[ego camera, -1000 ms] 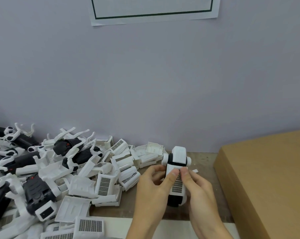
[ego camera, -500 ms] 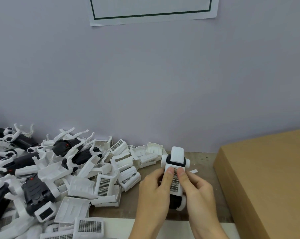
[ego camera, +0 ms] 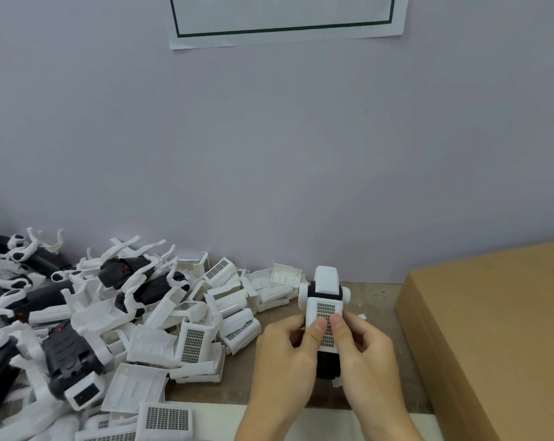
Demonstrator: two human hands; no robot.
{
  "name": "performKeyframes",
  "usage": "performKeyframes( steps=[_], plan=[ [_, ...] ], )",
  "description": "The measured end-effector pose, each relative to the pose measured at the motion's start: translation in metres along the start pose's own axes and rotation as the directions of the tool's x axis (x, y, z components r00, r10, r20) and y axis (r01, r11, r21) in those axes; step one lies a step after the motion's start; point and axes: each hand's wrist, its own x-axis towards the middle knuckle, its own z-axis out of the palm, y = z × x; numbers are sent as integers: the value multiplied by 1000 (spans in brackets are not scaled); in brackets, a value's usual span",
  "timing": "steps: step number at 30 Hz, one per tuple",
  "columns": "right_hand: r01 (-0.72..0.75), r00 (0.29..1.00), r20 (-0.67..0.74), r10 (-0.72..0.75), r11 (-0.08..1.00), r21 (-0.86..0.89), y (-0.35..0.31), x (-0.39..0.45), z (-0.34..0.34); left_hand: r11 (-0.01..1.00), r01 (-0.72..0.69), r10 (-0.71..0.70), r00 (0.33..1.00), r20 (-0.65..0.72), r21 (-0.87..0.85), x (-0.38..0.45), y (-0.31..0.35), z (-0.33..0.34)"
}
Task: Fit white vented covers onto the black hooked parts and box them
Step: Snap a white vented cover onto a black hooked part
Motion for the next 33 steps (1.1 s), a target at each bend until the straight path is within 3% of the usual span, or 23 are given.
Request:
performKeyframes(
  steps=[3, 6, 11, 18, 25, 27, 29, 33],
  plan=[
    [-80, 997, 6, 80, 994, 78, 2, 2, 0, 999, 27, -23, 995, 100, -45, 0, 1, -1],
    [-186, 979, 120, 164, 960, 208, 1, 4, -5, 998, 27, -24, 998, 63, -49, 0, 2, -1],
    [-73, 994, 82, 70, 997, 35, -1, 2, -5, 998, 31, -29, 999, 34, -57, -1, 4, -2],
    [-116, 990, 107, 94, 969, 218, -7, 0, -7, 957, 104, -95, 994, 46, -269, -2, 5, -2],
    [-9, 994, 106, -6, 990, 143, -3, -1, -1, 979, 44, -73, 987, -141, -199, -2, 5, -2],
    [45, 998, 49, -50, 995, 84, 1, -2, 2, 967, 36, -95, 970, -222, -254, -2, 5, -1],
    [150, 989, 34, -147, 984, -101, 2, -5, 3, 959, 9, -97, 950, -297, -283, -1, 5, -2],
    [288, 954, 190, -230, 879, -380, 6, -9, 5, 918, 8, -96, 974, -203, -396, 0, 12, -2]
  ],
)
